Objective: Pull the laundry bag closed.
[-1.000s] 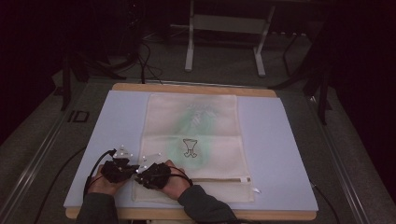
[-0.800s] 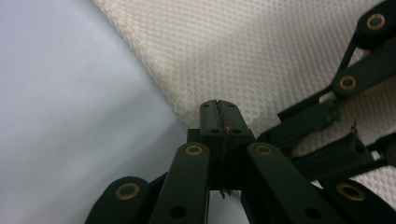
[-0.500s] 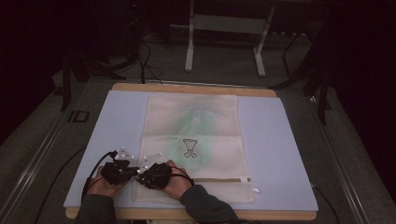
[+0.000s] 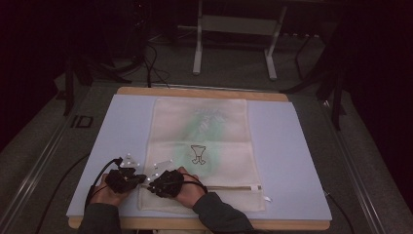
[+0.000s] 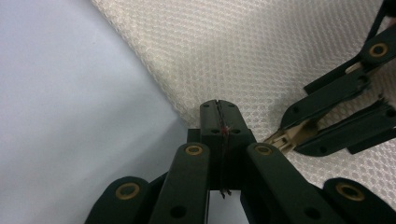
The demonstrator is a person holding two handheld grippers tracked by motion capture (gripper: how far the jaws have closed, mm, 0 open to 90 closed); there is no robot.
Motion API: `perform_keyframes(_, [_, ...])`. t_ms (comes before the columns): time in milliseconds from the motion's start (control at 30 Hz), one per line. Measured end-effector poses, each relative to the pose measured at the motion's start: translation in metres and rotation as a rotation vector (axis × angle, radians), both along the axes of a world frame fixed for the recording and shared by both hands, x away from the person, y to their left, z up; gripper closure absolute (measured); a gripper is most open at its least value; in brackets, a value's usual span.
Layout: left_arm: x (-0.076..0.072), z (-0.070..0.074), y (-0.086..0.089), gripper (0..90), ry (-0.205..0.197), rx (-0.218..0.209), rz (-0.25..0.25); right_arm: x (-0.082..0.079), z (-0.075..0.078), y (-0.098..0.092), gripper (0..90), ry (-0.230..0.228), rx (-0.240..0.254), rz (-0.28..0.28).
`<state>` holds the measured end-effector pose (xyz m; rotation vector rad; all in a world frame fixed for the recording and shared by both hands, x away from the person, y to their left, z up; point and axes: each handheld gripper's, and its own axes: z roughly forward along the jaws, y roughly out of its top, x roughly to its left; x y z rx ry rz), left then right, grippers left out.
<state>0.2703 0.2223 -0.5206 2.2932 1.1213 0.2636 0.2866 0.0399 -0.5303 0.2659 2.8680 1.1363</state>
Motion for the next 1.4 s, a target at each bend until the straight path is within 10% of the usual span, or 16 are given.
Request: perform_keyframes(1400, [0.0, -0.001, 0.002, 90.0, 0.0, -0.019, 0.001, -0.008, 0.009, -0.018, 82.2, -0.026, -0.059, 0.015])
